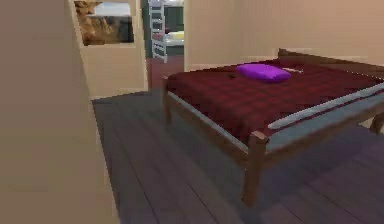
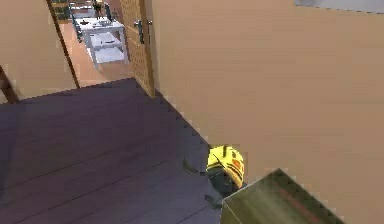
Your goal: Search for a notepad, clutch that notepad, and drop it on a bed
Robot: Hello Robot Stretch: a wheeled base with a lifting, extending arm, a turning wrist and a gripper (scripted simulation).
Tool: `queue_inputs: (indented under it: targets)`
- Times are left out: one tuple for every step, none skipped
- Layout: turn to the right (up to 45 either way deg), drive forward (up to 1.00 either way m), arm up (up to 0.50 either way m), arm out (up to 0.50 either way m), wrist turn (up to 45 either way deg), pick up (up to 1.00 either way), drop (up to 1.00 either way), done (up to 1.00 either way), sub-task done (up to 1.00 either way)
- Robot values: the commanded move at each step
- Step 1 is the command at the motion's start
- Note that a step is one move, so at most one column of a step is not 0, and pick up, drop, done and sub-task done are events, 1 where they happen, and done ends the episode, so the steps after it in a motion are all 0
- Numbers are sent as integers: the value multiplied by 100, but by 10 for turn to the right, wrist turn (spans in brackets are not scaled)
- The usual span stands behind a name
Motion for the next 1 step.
queue_inputs:
  targets:
    - [450, 0, 0, 0, 0, 0, 0, 0, 0]
